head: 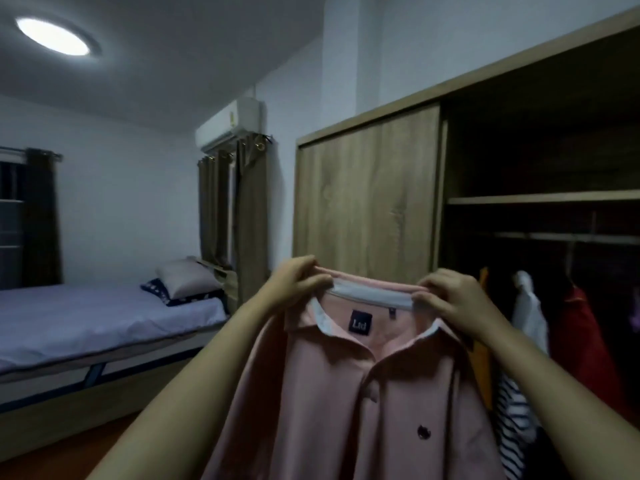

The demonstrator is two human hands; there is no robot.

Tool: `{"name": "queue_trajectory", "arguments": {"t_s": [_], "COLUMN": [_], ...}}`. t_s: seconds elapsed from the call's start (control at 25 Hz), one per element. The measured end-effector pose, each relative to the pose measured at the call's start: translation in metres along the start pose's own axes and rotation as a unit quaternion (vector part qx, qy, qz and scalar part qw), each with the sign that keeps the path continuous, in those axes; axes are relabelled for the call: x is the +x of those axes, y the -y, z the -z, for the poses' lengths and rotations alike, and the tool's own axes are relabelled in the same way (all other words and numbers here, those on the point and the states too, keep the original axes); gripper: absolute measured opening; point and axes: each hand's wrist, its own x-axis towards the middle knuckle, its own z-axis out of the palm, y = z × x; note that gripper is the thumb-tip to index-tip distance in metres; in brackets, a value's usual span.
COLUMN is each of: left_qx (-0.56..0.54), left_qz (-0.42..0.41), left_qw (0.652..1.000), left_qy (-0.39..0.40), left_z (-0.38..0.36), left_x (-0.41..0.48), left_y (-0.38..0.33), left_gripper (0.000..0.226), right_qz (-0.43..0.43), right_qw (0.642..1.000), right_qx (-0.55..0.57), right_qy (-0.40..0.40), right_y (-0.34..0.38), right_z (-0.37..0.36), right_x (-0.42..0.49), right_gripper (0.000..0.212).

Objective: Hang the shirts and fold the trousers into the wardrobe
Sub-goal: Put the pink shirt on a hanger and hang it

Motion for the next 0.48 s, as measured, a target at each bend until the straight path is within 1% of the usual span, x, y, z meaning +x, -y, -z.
{"name": "queue_trajectory", "arguments": {"t_s": [0.08, 0.16, 0.2, 0.24, 0.32, 0.36, 0.4, 0.48], "left_qx": [0.005, -0.003, -0.009, -0.027, -0.106, -0.138, -0.148, -0.126], "left_qz": [0.015, 0.028, 0.029, 0.029, 0.033, 0.038, 0.030, -0.002], "left_qw": [0.999, 0.998, 0.998, 0.998, 0.994, 0.990, 0.988, 0.992], "left_qy": [0.030, 0.054, 0.058, 0.056, 0.023, 0.014, 0.013, 0.020], "left_z": [-0.008, -0.026, -0.034, -0.047, -0.072, -0.083, -0.093, -0.115], "left_x": [0.006, 0.012, 0.013, 0.014, 0.014, 0.014, 0.015, 0.017], "left_y": [-0.008, -0.016, -0.026, -0.040, -0.073, -0.087, -0.099, -0.114], "left_gripper": [0.033, 0.030, 0.026, 0.022, 0.020, 0.020, 0.020, 0.020], "right_qz": [0.023, 0.014, -0.011, -0.054, -0.149, -0.171, -0.182, -0.199], "right_qw": [0.998, 0.996, 0.995, 0.992, 0.977, 0.969, 0.962, 0.955], "right_qx": [-0.028, -0.046, -0.059, -0.083, -0.145, -0.175, -0.199, -0.203], "right_qy": [0.044, 0.072, 0.076, 0.075, 0.051, 0.043, 0.052, 0.084], "right_y": [-0.009, -0.013, -0.016, -0.020, -0.028, -0.032, -0.036, -0.042], "right_z": [0.016, 0.035, 0.042, 0.052, 0.071, 0.078, 0.085, 0.097], "right_x": [-0.010, -0.024, -0.032, -0.042, -0.061, -0.070, -0.078, -0.098], "right_gripper": [0.039, 0.026, 0.025, 0.028, 0.029, 0.024, 0.020, 0.017]}}
